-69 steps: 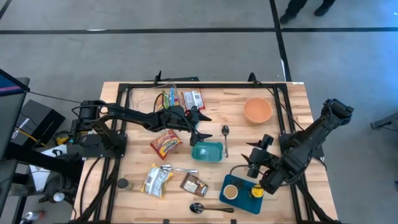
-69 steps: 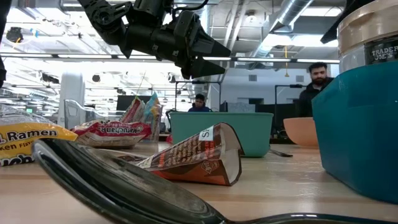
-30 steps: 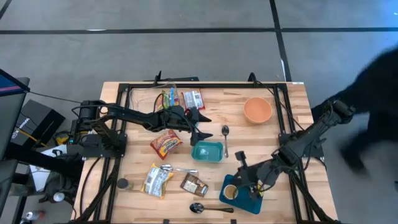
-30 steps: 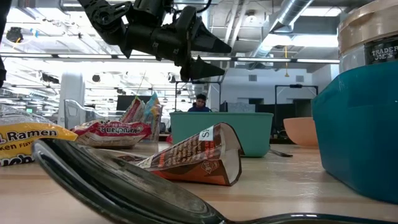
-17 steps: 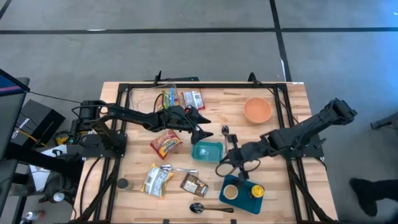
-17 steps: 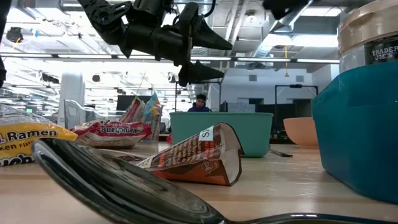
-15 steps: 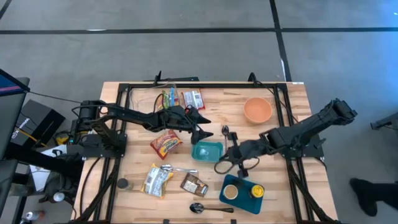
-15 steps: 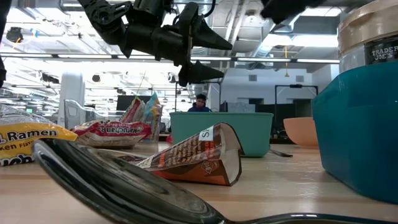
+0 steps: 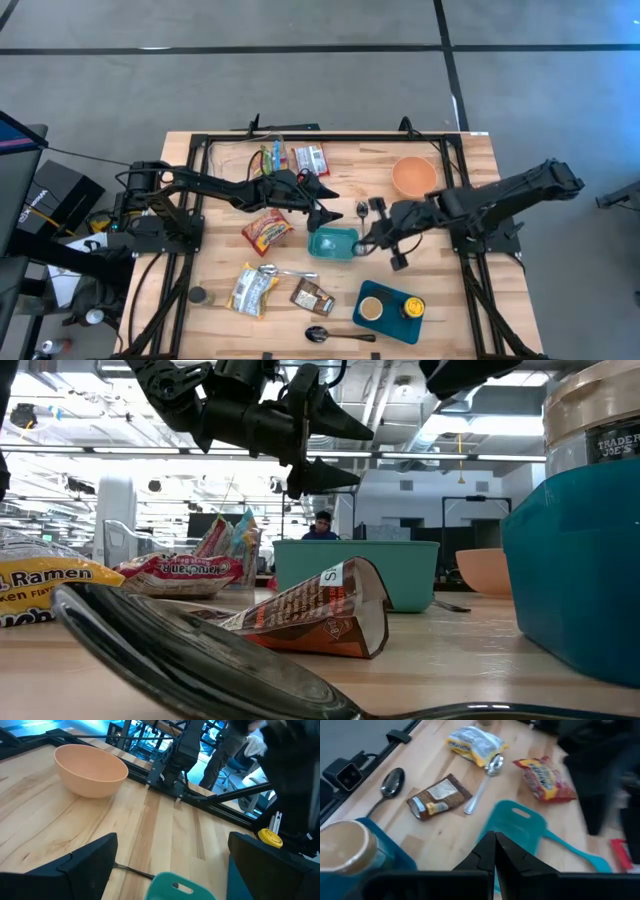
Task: Pick & Place Food Item
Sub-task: Put the dark red noodle pack into the transparent bin
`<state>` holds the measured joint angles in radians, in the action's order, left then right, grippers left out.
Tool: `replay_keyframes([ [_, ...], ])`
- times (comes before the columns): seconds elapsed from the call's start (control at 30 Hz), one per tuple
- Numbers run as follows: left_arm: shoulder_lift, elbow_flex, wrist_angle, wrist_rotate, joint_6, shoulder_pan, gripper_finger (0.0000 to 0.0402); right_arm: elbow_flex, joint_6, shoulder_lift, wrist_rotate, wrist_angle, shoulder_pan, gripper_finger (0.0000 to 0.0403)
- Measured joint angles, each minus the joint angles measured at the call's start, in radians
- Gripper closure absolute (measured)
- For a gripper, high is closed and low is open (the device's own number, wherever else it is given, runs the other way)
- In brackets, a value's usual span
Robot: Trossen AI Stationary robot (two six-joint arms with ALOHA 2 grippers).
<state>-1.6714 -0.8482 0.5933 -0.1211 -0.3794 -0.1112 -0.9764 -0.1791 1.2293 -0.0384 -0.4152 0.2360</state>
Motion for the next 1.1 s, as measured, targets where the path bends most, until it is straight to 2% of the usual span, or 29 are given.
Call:
replay_keyframes([
  [0.37,0.000,0.000,0.000,0.001,0.000,-0.001,0.0027,0.000,-0.042,-0.127,-0.002,-0.070,-0.155,0.0403],
  [0.5,0.011,0.000,-0.020,0.065,-0.006,-0.005,0.0027,0.000,-0.061,-0.138,-0.002,-0.091,-0.220,0.0403],
  [0.57,0.027,0.000,-0.019,0.109,0.003,0.003,0.0027,0.000,-0.060,-0.138,0.015,-0.101,-0.252,0.0403],
  [0.63,0.069,0.000,-0.067,0.170,0.024,0.014,0.0027,0.015,-0.060,-0.147,0.075,-0.085,-0.281,0.0403],
  [0.77,0.170,0.000,-0.205,0.333,0.058,0.060,0.0027,0.140,-0.063,-0.207,0.223,0.068,-0.317,0.0403],
  [0.93,0.297,0.000,-0.404,0.487,0.058,0.142,0.0027,0.285,-0.031,-0.285,0.221,0.230,-0.354,0.0403],
  [1.1,0.377,-0.001,-0.535,0.635,-0.016,0.251,0.0027,0.346,0.039,-0.323,0.224,0.299,-0.374,0.0403],
])
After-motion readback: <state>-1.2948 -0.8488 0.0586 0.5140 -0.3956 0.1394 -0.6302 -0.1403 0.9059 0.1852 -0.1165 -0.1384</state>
